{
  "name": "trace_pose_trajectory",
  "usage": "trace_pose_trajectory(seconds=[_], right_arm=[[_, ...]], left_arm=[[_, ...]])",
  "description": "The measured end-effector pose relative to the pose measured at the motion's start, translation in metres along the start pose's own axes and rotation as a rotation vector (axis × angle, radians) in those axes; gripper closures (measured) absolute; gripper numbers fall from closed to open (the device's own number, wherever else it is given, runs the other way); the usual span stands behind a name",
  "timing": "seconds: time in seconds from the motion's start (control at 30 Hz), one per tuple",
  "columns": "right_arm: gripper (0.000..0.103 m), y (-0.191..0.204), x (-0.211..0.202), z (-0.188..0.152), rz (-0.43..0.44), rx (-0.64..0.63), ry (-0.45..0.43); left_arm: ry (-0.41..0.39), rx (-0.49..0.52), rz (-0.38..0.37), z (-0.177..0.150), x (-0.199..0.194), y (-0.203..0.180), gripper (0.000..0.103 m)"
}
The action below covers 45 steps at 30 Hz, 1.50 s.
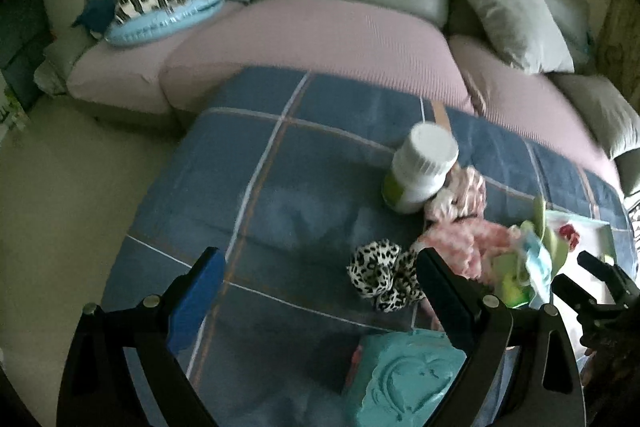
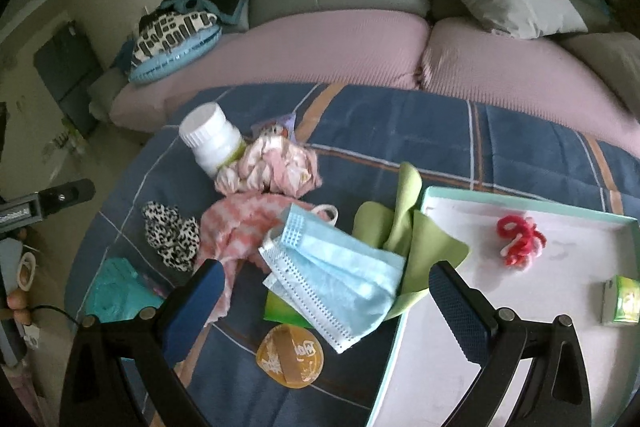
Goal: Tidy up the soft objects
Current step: 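Grasp the leopard-print scrunchie with the left gripper while the right gripper grasps the blue mask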
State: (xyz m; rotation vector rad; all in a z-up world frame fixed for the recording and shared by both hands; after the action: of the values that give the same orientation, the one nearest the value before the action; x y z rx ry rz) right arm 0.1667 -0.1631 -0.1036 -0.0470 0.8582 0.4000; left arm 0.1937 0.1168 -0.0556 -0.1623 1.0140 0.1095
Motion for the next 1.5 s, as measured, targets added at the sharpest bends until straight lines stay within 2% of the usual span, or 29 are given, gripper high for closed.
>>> trace_pose_trajectory(seconds=[0.2,0.47,0.67,0.77,0.83,0.87,0.9,0.97,1.0,1.13,1.2,1.4,1.5], right_arm=[[0.0,0.007,0.018,-0.005,-0.011,-0.042,0.037],[0.004,0.014,0.034,-0.008,-0.032,-0.085,0.058],[0.016,0.01,0.042,-0.011,-0.086,-0.113,0.074],[0.026,0.004,0.044,-0.011,-0.096,-0.101,0.077],[0.031,-0.001,0.045,-0.011,-0.09,-0.085,0.081],[0.033,-0.003,0.045,-0.01,-0.088,-0.076,0.081],[0.038,-0.005,0.045,-0.01,-0.085,-0.07,0.081],[0.042,-0.009,0.044,-0.009,-0.078,-0.056,0.078],[0.048,-0.01,0.044,-0.008,-0.072,-0.049,0.075],[0.06,-0.015,0.041,-0.007,-0.051,-0.015,0.069],[0.064,-0.017,0.039,-0.006,-0.043,-0.002,0.065],[0.079,-0.022,0.031,-0.004,-0.016,0.03,0.047],[0.081,-0.024,0.027,-0.003,-0.005,0.046,0.038]], left_arm=[[0.09,-0.028,-0.031,-0.007,0.032,-0.001,0.007],[0.186,0.015,-0.077,-0.008,0.064,-0.018,0.007],[0.247,0.079,-0.07,-0.011,0.082,-0.033,0.01],[0.27,0.082,-0.065,-0.012,0.091,-0.035,0.011],[0.285,0.076,-0.067,-0.013,0.097,-0.035,0.02],[0.294,0.072,-0.071,-0.013,0.1,-0.035,0.034],[0.307,0.066,-0.077,-0.014,0.103,-0.034,0.038],[0.317,0.051,-0.082,-0.016,0.107,-0.032,0.04],[0.317,0.049,-0.086,-0.016,0.108,-0.032,0.043],[0.32,0.036,-0.113,-0.018,0.109,-0.032,0.052],[0.321,0.033,-0.123,-0.019,0.11,-0.031,0.062],[0.321,0.015,-0.14,-0.019,0.112,-0.033,0.069],[0.318,-0.008,-0.151,-0.019,0.11,-0.032,0.071]])
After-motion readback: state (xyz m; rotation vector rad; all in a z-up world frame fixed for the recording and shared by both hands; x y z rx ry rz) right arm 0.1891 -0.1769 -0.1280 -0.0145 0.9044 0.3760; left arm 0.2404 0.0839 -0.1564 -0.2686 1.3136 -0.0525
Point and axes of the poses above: each gripper's, at about its wrist camera, not at the fingertips, and x roughly the way its jaws point, y to its left, z to its top, the point moved 7 cm from there along x, roughly the way its jaws point, and after that the axes turned 3 degrees about -x, right-handed, at the moved point
